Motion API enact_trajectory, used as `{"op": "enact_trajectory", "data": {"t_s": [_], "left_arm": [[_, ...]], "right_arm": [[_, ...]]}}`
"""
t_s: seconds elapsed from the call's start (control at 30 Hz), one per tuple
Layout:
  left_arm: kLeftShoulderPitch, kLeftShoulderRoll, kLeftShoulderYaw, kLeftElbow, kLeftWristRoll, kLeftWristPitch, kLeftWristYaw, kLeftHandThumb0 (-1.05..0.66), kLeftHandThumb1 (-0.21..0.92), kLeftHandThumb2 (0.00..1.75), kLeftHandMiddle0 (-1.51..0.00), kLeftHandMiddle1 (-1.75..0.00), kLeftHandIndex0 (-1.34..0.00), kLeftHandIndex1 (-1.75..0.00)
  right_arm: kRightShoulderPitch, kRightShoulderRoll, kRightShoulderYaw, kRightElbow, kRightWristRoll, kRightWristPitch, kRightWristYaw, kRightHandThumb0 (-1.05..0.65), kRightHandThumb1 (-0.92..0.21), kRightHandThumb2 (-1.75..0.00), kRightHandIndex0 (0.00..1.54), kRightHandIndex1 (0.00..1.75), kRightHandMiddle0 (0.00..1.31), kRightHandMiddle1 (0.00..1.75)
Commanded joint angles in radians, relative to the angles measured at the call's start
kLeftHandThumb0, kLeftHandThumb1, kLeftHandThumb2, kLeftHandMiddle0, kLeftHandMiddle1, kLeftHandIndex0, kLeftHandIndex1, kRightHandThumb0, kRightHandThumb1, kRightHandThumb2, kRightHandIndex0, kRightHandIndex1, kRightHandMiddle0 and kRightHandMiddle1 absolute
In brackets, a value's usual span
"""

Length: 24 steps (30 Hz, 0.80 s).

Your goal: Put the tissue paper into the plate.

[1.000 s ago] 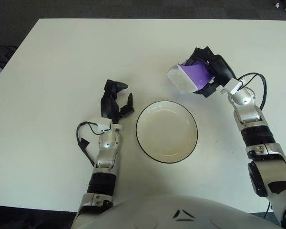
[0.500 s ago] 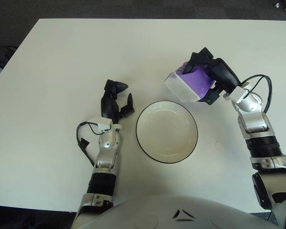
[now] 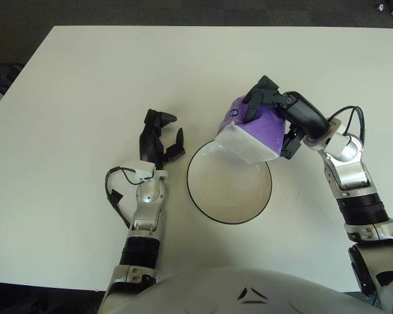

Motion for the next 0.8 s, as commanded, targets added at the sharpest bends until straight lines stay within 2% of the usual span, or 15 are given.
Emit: {"op": "enact_trajectory", "data": {"t_s": [0.0, 0.1, 0.2, 0.47, 0.53, 0.77], "left_arm": [[0.07, -0.02, -0.002, 0.075, -0.008, 0.061, -0.002, 0.0, 0.52, 0.93, -0.63, -1.25, -0.42, -1.75], [0.07, -0.021, -0.001, 0.074, -0.011, 0.061, -0.002, -0.01, 0.51, 0.94, -0.62, -1.25, -0.44, -1.75], [0.069, -0.021, 0.0, 0.073, -0.012, 0.062, -0.003, -0.01, 0.51, 0.93, -0.62, -1.25, -0.44, -1.75], [0.067, -0.015, 0.001, 0.082, -0.013, 0.056, -0.009, -0.01, 0.52, 0.92, -0.61, -1.25, -0.43, -1.75], [0.068, -0.015, 0.002, 0.082, -0.015, 0.055, -0.01, 0.0, 0.53, 0.92, -0.61, -1.26, -0.43, -1.75], [0.067, -0.013, 0.002, 0.084, -0.015, 0.054, -0.013, 0.0, 0.53, 0.92, -0.61, -1.26, -0.42, -1.75]], "right_arm": [[0.016, -0.01, 0.015, -0.048, 0.109, 0.041, 0.086, -0.16, -0.04, -1.73, 1.41, 1.75, 1.25, 1.75], [0.031, -0.019, 0.043, -0.112, 0.162, 0.116, 0.148, -0.15, -0.08, -1.66, 1.37, 1.75, 1.2, 1.75], [0.047, -0.021, 0.051, -0.138, 0.159, 0.136, 0.18, -0.14, -0.12, -1.61, 1.33, 1.75, 1.15, 1.75], [0.076, -0.053, 0.048, -0.178, 0.08, 0.13, 0.24, -0.16, -0.18, -1.51, 1.26, 1.75, 1.07, 1.75], [0.069, -0.066, 0.054, -0.179, 0.05, 0.103, 0.262, -0.16, -0.18, -1.49, 1.25, 1.75, 1.06, 1.75], [0.038, -0.095, 0.082, -0.206, 0.02, 0.116, 0.319, -0.14, -0.19, -1.47, 1.23, 1.75, 1.03, 1.75]]}}
